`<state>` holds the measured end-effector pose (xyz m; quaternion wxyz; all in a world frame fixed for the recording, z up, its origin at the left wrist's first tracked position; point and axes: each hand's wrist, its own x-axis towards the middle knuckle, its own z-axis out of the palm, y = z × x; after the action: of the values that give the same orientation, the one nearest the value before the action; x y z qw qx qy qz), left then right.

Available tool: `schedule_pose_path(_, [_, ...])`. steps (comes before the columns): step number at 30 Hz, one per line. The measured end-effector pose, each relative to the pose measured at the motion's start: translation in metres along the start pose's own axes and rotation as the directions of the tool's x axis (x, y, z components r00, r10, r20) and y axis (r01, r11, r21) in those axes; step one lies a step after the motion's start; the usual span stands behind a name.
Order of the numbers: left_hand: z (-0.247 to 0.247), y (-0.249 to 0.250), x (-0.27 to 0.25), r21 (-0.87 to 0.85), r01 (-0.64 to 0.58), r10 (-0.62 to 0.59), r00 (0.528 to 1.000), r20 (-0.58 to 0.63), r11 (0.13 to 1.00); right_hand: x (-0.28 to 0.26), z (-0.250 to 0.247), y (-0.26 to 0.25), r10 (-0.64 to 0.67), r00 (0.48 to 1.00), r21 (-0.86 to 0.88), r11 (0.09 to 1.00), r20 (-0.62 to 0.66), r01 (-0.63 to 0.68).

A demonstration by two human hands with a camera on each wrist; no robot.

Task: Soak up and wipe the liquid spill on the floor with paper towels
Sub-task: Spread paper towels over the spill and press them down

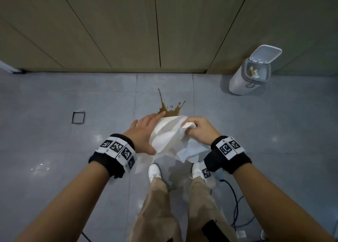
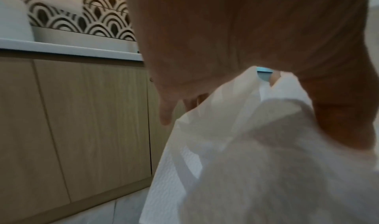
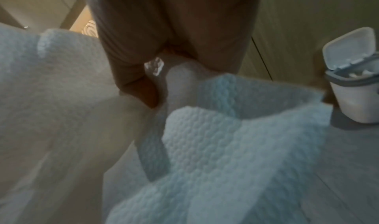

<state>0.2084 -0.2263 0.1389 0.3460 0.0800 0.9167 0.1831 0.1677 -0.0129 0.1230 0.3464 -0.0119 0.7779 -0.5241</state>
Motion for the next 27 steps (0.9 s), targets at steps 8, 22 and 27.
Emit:
schedule_pose_path(8, [0.015,-0.041,0.001,0.347,-0.056,0.022,0.995,0.1,0.936,0.023,0.046,0.038,0.08,0.986,0.212,0.976,-0.148,-0.047])
schedule_pose_path(22, [0.061,-0.075,0.119,-0.327,0.119,-0.031,0.964,0.263,0.938,0.082,0.044,0.135,0.235,0.971,0.205,0.95,0.037,-0.237])
schedule_pose_path(27, [0.109,-0.091,0.159,-0.438,0.269,-0.216,0.962,0.169,0.858,0.107,0.057,0.195,0.314,0.947,0.199,0.934,-0.067,-0.296])
